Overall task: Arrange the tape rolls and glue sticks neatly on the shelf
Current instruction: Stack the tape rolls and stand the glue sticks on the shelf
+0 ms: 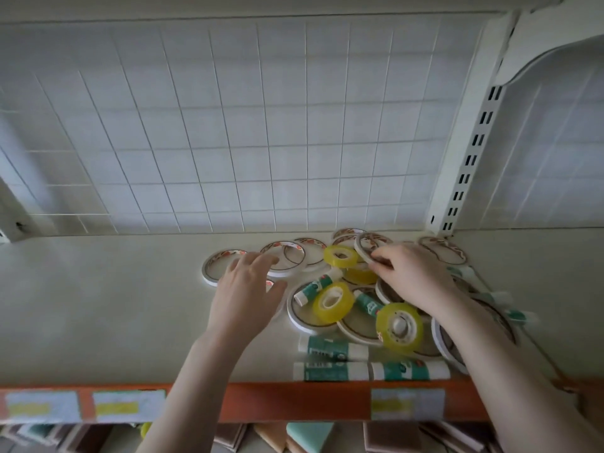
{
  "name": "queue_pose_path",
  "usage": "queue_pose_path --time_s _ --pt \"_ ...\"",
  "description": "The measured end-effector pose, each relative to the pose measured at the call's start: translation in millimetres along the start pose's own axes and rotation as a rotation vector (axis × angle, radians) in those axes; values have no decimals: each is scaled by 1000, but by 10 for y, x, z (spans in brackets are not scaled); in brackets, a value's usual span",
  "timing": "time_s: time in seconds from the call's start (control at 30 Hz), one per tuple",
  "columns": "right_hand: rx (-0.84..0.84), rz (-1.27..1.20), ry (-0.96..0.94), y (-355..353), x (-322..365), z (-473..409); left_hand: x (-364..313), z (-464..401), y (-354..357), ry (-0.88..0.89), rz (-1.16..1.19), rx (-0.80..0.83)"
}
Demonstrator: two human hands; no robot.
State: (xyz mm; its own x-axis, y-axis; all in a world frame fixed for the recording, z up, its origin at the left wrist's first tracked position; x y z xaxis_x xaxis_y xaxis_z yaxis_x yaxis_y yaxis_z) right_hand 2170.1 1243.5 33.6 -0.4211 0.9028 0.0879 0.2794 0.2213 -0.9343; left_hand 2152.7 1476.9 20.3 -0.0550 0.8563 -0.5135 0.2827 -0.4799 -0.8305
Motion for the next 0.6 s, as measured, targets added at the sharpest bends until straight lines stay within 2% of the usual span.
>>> queue_pose_path --time_s 0.3,0.47,0.6 --pt "36 12 -10 112 -22 -171 112 -230 -30 18 -28 0" --pt "-72 5 -60 -32 66 -189 124 -361 24 106 -90 54" --pt "-155 15 -90 -83 96 -166 98 -434 150 162 -127 156"
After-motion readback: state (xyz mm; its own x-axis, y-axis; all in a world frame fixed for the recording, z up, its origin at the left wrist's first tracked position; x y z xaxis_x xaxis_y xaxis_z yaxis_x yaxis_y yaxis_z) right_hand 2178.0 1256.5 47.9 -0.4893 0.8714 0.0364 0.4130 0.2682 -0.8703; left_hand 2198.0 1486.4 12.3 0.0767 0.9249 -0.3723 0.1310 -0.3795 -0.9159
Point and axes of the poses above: each hand's wrist, its own z-axis away from the middle knuckle, its own y-axis out of the palm, x = y × z, the point moved 5 cm from there along -z, towards the middle knuckle, and after that the axes turned 15 degrees about -y, right-handed, at the moved point
